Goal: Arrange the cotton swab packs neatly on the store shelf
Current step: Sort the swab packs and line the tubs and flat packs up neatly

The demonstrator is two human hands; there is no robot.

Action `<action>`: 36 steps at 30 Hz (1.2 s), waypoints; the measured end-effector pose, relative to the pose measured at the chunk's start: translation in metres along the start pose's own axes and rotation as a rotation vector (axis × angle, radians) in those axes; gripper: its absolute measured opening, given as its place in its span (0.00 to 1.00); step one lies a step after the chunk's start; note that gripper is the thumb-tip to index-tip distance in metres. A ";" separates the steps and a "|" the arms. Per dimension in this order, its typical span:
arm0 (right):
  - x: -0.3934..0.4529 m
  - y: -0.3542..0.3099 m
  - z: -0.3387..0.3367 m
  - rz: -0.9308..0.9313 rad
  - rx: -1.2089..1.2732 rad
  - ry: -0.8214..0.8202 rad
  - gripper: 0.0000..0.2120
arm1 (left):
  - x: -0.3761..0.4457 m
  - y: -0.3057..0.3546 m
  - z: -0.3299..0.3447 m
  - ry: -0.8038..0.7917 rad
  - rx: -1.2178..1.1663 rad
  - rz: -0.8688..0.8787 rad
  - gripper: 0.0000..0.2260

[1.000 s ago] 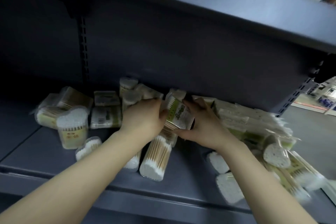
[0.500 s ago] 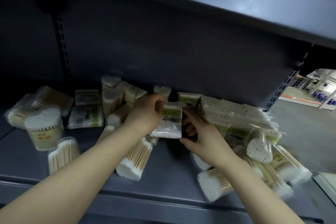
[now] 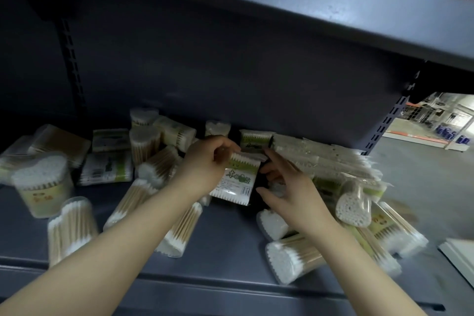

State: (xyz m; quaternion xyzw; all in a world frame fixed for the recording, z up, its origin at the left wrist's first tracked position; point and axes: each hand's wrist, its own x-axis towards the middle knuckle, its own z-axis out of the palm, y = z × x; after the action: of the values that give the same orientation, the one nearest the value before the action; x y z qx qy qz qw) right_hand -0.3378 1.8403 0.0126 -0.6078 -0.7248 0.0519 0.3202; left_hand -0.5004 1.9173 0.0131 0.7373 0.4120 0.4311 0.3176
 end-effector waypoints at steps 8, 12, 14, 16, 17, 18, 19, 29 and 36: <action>0.009 0.016 -0.010 0.071 -0.175 0.002 0.23 | -0.002 -0.004 0.023 -0.001 0.067 0.056 0.08; 0.018 0.023 -0.015 0.145 -0.275 -0.017 0.19 | 0.000 0.001 0.034 -0.062 0.174 0.082 0.08; 0.023 0.024 -0.019 0.175 -0.294 -0.030 0.18 | -0.001 0.003 0.037 -0.112 0.223 0.083 0.09; 0.027 0.025 -0.023 0.199 -0.325 -0.028 0.18 | -0.002 0.003 0.034 -0.140 0.258 0.106 0.09; 0.029 0.026 -0.025 0.206 -0.341 -0.019 0.18 | -0.002 0.001 0.033 -0.164 0.295 0.126 0.09; 0.030 0.028 -0.026 0.211 -0.350 -0.006 0.18 | -0.002 -0.001 0.030 -0.193 0.346 0.151 0.10; 0.032 0.030 -0.027 0.217 -0.350 0.002 0.18 | -0.003 -0.004 0.028 -0.234 0.426 0.169 0.13; 0.060 0.047 -0.022 0.277 -0.340 -0.029 0.19 | 0.006 -0.026 0.029 -0.204 0.958 0.401 0.26; 0.077 0.062 -0.006 0.368 -0.347 -0.190 0.19 | 0.022 -0.010 0.041 -0.171 1.058 0.350 0.24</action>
State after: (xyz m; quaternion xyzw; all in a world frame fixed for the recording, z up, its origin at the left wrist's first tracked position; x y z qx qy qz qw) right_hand -0.2864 1.9248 0.0200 -0.7676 -0.6269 0.0409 0.1269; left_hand -0.4610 1.9365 -0.0047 0.8857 0.4164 0.1508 -0.1394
